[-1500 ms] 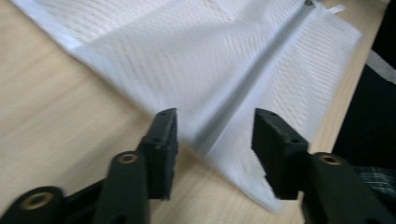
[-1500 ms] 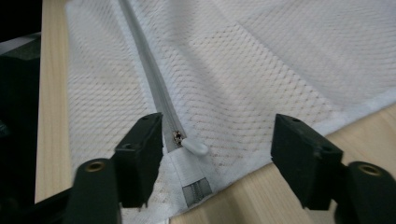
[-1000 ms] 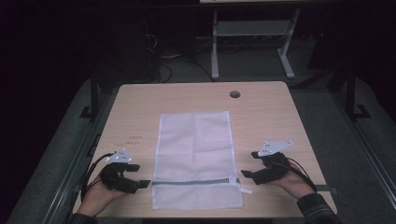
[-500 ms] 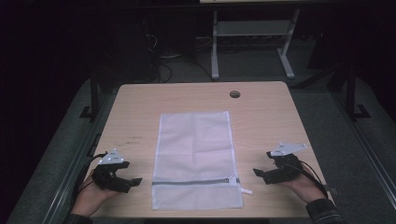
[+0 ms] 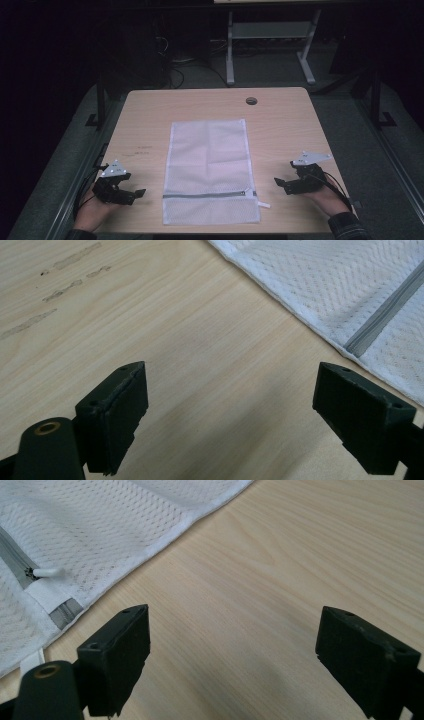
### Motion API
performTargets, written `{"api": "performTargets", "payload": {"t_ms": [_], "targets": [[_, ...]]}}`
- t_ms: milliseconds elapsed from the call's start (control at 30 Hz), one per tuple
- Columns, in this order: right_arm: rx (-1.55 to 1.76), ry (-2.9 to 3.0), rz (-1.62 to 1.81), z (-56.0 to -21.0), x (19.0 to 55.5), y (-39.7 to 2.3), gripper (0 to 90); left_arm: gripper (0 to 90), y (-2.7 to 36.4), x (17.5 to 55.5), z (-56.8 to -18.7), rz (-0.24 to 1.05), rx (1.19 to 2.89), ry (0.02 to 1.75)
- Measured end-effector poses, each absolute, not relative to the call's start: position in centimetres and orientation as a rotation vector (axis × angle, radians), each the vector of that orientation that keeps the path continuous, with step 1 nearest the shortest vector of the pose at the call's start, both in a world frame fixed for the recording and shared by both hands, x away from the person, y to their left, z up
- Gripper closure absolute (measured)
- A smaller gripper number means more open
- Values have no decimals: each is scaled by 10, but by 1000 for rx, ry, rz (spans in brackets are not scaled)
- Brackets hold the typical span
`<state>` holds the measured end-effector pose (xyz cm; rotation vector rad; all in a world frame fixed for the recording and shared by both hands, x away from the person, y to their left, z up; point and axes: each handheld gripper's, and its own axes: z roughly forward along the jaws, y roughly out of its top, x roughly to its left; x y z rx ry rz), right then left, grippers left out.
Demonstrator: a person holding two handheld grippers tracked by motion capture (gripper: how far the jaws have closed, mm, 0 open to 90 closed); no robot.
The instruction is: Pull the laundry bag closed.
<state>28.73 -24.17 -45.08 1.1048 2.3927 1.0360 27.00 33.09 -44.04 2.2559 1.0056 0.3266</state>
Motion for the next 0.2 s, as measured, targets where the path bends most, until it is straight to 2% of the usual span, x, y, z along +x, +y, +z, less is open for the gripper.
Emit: {"api": "performTargets", "payload": {"t_ms": [200], "targets": [[1107, 2388, 1046, -450, 287, -243, 136, 139, 330, 271, -440, 321, 2249, 1007]]}}
